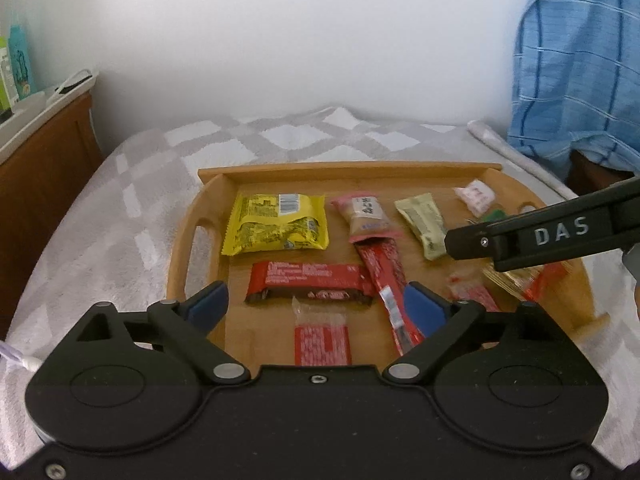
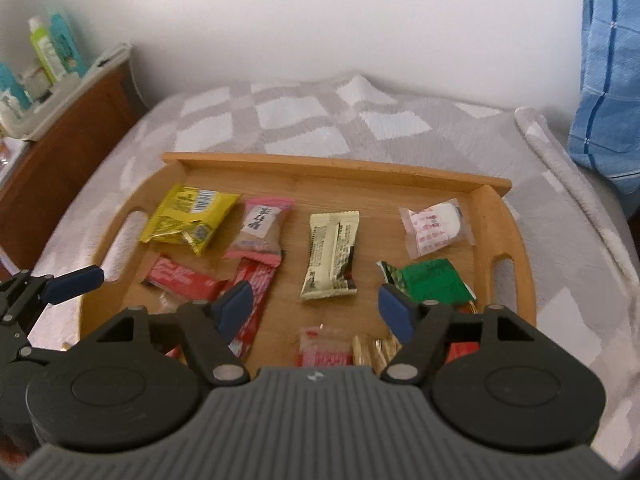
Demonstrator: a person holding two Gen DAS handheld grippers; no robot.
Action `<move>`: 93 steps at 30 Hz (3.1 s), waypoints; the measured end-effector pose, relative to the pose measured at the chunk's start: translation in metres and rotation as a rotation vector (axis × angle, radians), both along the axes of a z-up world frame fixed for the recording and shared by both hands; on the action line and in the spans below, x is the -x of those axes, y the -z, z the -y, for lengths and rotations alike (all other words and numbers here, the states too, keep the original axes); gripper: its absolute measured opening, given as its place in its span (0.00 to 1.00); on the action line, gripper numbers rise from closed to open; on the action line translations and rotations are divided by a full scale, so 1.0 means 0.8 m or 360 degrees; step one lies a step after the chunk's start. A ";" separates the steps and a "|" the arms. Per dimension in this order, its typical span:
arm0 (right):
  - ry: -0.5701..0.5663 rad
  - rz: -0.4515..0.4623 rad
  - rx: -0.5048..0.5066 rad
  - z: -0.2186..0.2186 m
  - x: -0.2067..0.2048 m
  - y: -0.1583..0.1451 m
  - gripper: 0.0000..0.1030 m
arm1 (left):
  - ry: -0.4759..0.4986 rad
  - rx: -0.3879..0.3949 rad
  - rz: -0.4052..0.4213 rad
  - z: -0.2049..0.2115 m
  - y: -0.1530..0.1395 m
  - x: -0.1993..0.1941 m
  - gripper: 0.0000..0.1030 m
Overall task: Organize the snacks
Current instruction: 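Release the red wafer bar onto the tray with the left tool while the right tool releases the gold packet, then move both open tools back to the white bar and peanut bar beside the tray, then grasp the white-wrapped bar with the left tool while the right tool grasps the peanut bar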
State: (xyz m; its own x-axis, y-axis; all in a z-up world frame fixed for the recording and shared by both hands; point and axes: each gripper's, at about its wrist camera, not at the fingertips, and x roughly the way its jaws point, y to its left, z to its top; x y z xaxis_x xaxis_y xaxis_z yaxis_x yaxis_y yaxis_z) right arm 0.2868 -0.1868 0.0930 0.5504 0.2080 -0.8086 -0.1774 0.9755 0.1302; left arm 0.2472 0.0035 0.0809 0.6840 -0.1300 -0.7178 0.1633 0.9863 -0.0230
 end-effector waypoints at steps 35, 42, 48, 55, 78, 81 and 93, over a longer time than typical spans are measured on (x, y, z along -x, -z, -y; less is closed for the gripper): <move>0.0233 0.0474 -0.0142 0.045 0.208 0.031 1.00 | 0.0054 0.0001 -0.0005 -0.004 0.029 0.167 0.96; 0.0236 0.0428 -0.0137 0.050 0.218 0.045 1.00 | 0.0050 0.0011 -0.0035 -0.001 0.050 0.176 0.92; 0.0272 0.0378 -0.0143 0.056 0.223 0.057 1.00 | 0.0053 0.0058 -0.0072 0.002 0.064 0.177 0.81; 0.0289 0.0368 -0.0152 0.056 0.227 0.065 1.00 | 0.0055 0.0093 -0.0004 0.007 0.065 0.174 0.77; 0.0262 0.0420 -0.0206 0.019 0.220 0.072 0.93 | -0.0076 0.0166 0.0091 -0.026 0.043 0.152 0.49; 0.0246 0.0402 -0.0193 0.005 0.212 0.078 0.88 | -0.0095 0.0153 0.0094 -0.032 0.042 0.149 0.49; 0.0349 0.0371 -0.0081 -0.020 0.189 0.093 0.54 | -0.0111 0.0139 0.0078 -0.035 0.046 0.144 0.49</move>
State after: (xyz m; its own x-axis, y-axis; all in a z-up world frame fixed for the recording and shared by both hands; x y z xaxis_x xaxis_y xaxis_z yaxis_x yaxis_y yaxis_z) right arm 0.1353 -0.1705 0.0186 0.7558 0.1011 -0.6470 0.0055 0.9870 0.1607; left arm 0.1319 0.0316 0.0442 0.7275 -0.1414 -0.6714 0.0974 0.9899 -0.1029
